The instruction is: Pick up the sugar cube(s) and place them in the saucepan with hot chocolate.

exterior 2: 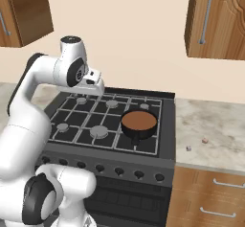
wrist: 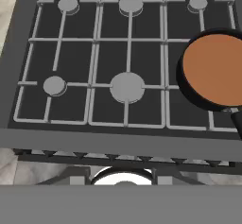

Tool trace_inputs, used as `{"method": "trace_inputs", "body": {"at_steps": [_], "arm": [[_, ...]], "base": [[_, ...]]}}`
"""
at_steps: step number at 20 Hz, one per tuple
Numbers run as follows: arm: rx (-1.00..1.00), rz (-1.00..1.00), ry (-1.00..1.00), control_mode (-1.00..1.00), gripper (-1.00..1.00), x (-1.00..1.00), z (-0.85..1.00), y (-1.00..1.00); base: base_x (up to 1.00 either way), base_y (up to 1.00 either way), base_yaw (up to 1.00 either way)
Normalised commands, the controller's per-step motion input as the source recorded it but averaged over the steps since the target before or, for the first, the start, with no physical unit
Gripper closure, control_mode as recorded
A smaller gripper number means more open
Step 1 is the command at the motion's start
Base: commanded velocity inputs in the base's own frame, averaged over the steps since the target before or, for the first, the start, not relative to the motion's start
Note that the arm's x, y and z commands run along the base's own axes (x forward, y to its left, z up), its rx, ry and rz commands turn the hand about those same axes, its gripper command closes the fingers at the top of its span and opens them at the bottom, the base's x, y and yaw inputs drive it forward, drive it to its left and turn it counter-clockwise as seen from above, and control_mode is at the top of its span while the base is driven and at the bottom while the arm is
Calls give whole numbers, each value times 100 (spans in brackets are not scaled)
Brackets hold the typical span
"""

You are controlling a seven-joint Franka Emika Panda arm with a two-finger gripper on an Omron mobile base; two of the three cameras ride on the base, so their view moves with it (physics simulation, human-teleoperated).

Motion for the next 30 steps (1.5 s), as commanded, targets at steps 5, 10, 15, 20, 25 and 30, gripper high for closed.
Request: {"method": "trace_inputs", "body": {"at_steps": [5,10,15,20,25,30], "arm": [[0,-1,3,-100,-100,0,-10,-5],[5,-8,0,-100,-100,-1,-11,-77],[11,-10,-3,-100,-100,-5,-6,-100],[2,-7,0,-100,-100,-6,-23,-100],[0,-12,0,-100,-100,-2,-10,-96],[0,-17,5,-100,-100,0,-2,-82]], "base": [[0,0,0],[0,0,0],[0,0,0],[0,0,0],[0,0,0],[0,0,0]]}}
